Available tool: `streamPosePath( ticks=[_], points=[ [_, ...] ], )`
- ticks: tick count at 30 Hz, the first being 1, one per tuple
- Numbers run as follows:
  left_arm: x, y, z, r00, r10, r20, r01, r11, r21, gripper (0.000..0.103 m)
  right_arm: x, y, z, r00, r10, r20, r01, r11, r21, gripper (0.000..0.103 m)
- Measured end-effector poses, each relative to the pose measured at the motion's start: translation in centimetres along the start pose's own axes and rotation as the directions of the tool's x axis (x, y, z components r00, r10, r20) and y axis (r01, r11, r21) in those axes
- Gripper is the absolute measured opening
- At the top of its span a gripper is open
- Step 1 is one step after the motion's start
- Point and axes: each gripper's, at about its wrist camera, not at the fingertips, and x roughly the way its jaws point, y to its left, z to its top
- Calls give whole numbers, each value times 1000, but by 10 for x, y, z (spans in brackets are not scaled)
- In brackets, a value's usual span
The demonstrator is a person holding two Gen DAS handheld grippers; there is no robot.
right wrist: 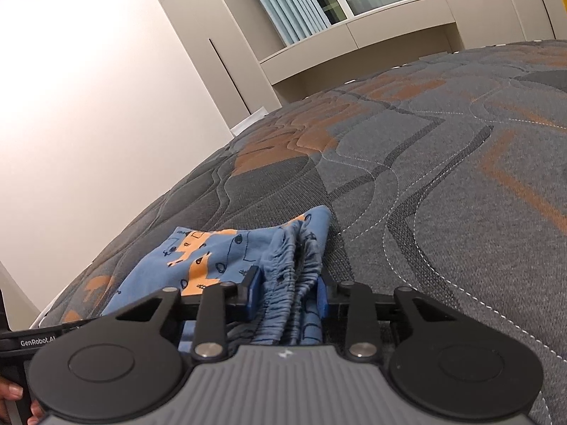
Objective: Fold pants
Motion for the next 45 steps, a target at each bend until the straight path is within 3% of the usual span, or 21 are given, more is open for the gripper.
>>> streamPosePath(
  ticks=[2, 13, 24, 29, 45],
  points=[
    [0, -2, -1, 1000, 9, 7, -9, 1000, -5, 36, 0, 2, -1, 1000, -4, 3, 4, 1000, -10, 33],
    [0, -5, -6, 999, 26, 26, -26, 1000, -18, 34, 0, 37, -10, 990, -130, 51, 137, 969, -205, 32],
    [-2, -21, -4, 995, 100, 25, -101, 995, 25, 33, -3, 44, -12, 985, -151, 80, 167, 953, -255, 30],
    [-4, -29, -3, 991, 127, 41, -129, 991, 44, 26, -5, 46, -12, 983, -157, 94, 176, 946, -271, 29],
    [-16, -35, 1, 990, 105, 89, -113, 990, 86, 18, -20, 54, -22, 967, -153, 202, 216, 915, -341, 22]
  ],
)
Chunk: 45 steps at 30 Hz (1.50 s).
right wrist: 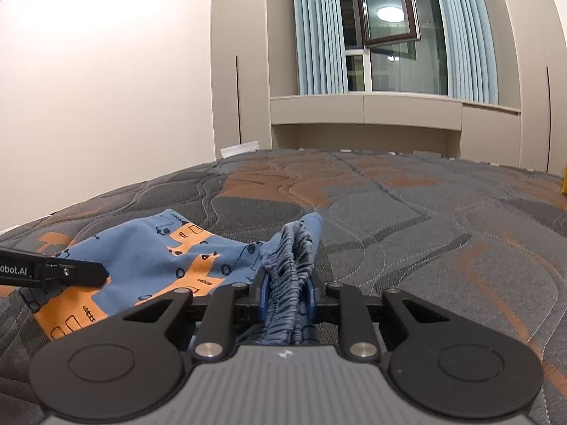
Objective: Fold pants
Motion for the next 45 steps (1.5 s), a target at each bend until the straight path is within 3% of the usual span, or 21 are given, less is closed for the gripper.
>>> streamPosePath(
  ticks=[13, 18, 25, 31, 35, 45],
  points=[
    [-2, 25, 24, 995, -56, 81, 55, 998, 13, 17, 5, 8, 10, 999, -8, 41, 7, 1000, 6, 22],
    [-10, 51, 43, 992, -28, 126, 25, 999, 23, 17, 24, 30, 27, 998, 23, 54, -25, 999, 23, 21],
    [-19, 113, 61, 985, 60, 160, -58, 998, -14, 17, 63, 87, 56, 992, 105, 77, -102, 994, -44, 21],
    [-9, 155, 63, 988, 85, 132, -80, 996, -45, 18, 95, 121, 62, 989, 135, 69, -130, 989, -64, 21],
    [7, 173, 53, 995, 70, 75, -64, 994, -86, 18, 116, 127, 54, 991, 132, 10, -131, 988, -76, 21],
    [21, 182, 46, 996, 82, 26, -79, 991, -111, 25, 136, 125, 49, 990, 126, -58, -128, 991, -44, 27]
  ],
)
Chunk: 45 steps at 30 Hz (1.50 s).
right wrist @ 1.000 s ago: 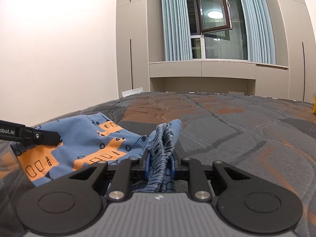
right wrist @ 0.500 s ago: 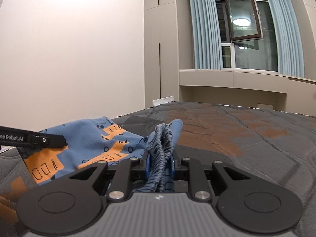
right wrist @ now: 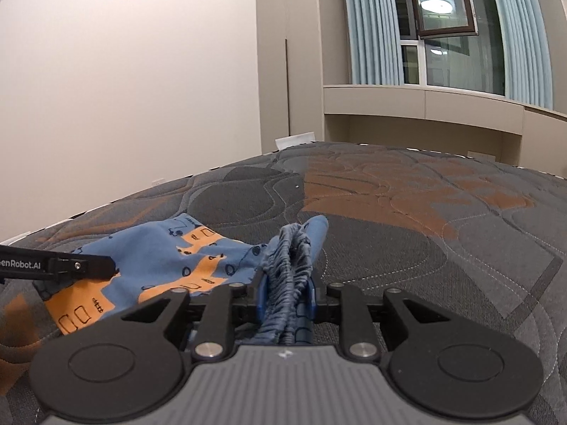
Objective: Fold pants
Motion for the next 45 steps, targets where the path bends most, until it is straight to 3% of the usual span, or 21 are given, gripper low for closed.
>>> streamPosePath(
  ticks=[1, 3, 5, 10, 14, 19, 30, 45],
  points=[
    [-1, 0, 0, 1000, 10, 0, -10, 1000, -4, 28, 2, -1, 2, 1000, -1, -1, 1, 1000, 5, 32],
    [-9, 1, -1, 1000, 29, 9, -29, 999, -17, 45, 6, -2, 7, 1000, -4, 5, 4, 1000, 20, 44],
    [-21, 0, -3, 998, 54, 33, -53, 998, -25, 70, -1, -5, 5, 1000, -3, 18, 2, 999, 40, 60],
    [-60, -5, -17, 991, 112, 76, -111, 994, -27, 86, -33, -5, -2, 999, 10, 48, -14, 997, 82, 89],
    [-93, -12, -32, 985, 142, 101, -141, 990, -18, 100, -75, 6, -14, 996, 5, 92, -14, 995, 95, 103],
    [-130, -19, -52, 979, 165, 120, -167, 986, 6, 102, -126, 13, -31, 993, -22, 115, 4, 988, 152, 103],
    [-186, -32, -108, 966, 218, 139, -231, 970, 80, 102, -206, 44, -70, 992, -54, 110, 46, 996, 74, 103],
    [-211, -39, -120, 971, 194, 138, -204, 977, 66, 102, -242, 57, -83, 990, -55, 130, 48, 998, 51, 103]
  ],
)
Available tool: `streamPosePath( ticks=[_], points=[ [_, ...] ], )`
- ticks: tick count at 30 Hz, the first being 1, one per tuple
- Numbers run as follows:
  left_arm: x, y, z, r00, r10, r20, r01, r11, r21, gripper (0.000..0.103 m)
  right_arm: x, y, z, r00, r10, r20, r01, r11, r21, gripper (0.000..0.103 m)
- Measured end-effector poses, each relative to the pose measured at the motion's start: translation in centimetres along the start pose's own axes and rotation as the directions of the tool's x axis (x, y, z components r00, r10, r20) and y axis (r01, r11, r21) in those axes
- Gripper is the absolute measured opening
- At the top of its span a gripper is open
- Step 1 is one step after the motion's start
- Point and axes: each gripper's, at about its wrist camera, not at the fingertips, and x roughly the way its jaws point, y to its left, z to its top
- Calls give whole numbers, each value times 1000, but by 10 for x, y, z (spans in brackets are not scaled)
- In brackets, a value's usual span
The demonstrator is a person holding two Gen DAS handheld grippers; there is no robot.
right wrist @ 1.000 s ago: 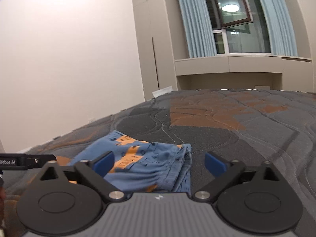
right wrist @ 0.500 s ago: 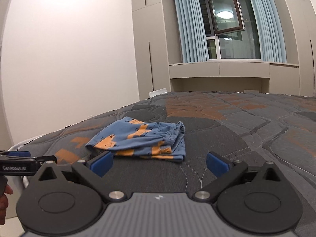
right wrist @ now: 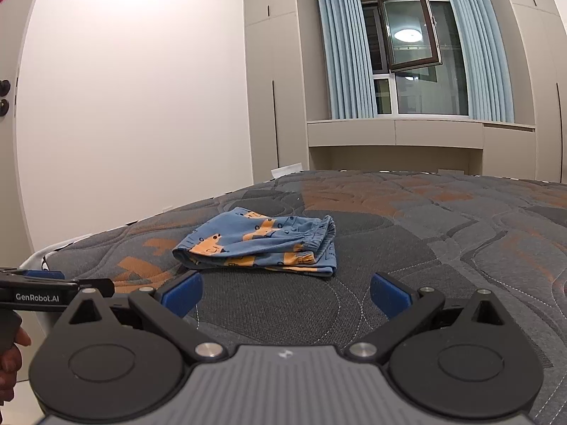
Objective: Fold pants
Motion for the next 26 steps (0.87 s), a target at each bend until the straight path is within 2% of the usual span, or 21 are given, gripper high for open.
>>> streamPosePath(
  ticks=[10, 15, 20, 26],
  points=[
    [1, 4, 2, 1000, 12, -4, -12, 1000, -24, 102, -3, 3, 2, 1000, 1, 7, -1, 1000, -5, 103],
    [16, 6, 6, 996, 53, -65, -56, 998, -36, 102, -2, 3, 2, 1000, 1, 7, -1, 1000, -4, 103],
    [19, 12, 8, 999, 23, -39, -26, 998, -56, 102, 1, 2, 0, 1000, 0, -3, 0, 1000, -4, 103],
    [21, 9, 11, 998, 53, -18, -54, 998, -44, 102, 6, -2, -2, 1000, -4, -12, 4, 1000, 7, 103]
  ],
)
